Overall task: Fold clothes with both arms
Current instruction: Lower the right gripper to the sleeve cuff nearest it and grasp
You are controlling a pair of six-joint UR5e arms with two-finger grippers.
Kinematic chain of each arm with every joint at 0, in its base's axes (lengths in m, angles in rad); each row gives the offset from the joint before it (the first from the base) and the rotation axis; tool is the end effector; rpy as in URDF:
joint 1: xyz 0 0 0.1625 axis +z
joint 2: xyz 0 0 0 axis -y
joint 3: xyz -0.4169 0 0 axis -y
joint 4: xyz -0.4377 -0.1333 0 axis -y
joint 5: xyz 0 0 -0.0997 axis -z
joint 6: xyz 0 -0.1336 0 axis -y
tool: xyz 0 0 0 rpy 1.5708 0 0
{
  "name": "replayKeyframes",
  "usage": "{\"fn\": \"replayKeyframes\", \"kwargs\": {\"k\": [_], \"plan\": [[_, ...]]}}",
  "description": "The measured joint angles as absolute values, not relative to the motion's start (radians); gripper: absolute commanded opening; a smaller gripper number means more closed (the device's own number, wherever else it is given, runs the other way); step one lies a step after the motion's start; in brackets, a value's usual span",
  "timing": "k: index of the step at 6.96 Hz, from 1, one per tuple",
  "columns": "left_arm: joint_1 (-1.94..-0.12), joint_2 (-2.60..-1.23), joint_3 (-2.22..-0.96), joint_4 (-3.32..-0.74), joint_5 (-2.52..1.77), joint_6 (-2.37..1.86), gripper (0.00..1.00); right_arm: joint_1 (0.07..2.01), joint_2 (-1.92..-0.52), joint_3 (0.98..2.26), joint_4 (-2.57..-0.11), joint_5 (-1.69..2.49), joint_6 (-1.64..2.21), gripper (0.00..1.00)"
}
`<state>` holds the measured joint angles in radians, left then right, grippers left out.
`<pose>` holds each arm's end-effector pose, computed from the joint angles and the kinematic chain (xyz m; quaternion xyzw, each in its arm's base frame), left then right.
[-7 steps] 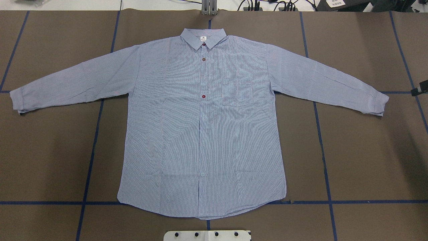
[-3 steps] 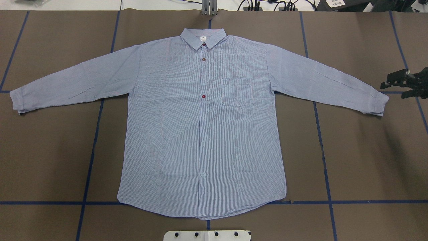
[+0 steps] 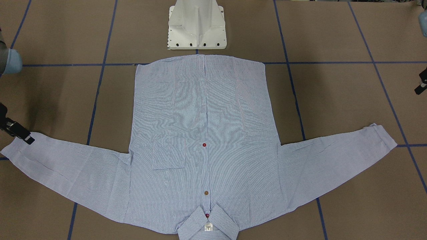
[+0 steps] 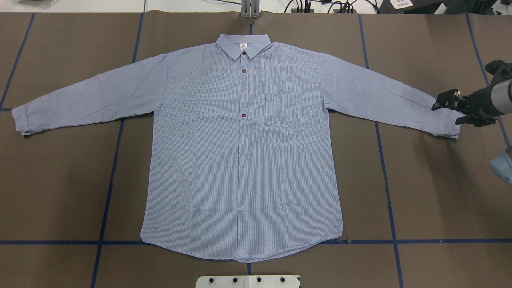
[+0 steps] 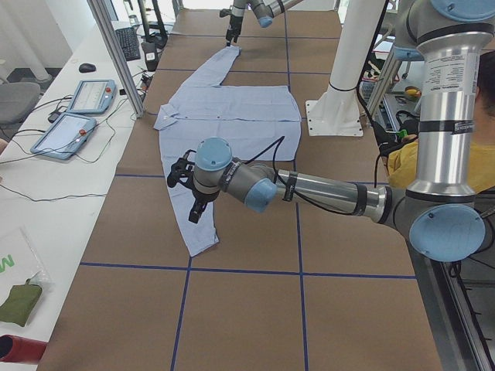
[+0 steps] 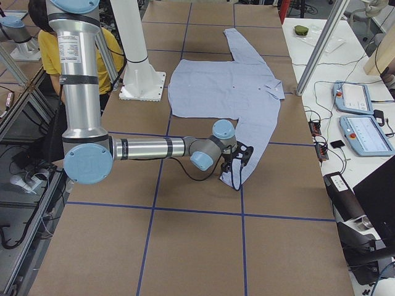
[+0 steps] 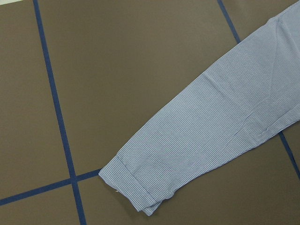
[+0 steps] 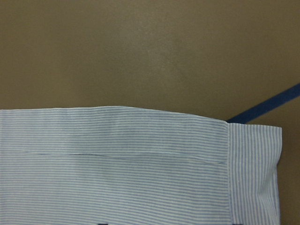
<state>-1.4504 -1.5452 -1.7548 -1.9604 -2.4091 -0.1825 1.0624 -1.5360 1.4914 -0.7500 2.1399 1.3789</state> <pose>0.0327 -0.5533 0.5345 0.1852 0.4246 0.0828 0.8824 -0.2394 -0.5555 0.6091 0.0027 -0.4466 0.2783 0.8504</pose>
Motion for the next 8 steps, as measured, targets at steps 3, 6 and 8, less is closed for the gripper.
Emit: {"fn": "replayKeyframes", "kwargs": {"k": [3,6,8], "plan": [[-1.450,-1.545,-1.763,-1.961,-2.410,-0.183,1.00,1.059,-1.583,1.472,-0.703,2.141,1.439,0.83],[-1.450,-1.545,-1.765,-1.961,-2.412,-0.183,1.00,1.058,-1.587,1.449,-0.701,2.143,1.441,0.74],[-1.450,-1.545,-1.765,-1.962,-2.413,-0.183,1.00,1.057,-1.585,1.436,-0.701,2.143,1.440,0.71]]}}
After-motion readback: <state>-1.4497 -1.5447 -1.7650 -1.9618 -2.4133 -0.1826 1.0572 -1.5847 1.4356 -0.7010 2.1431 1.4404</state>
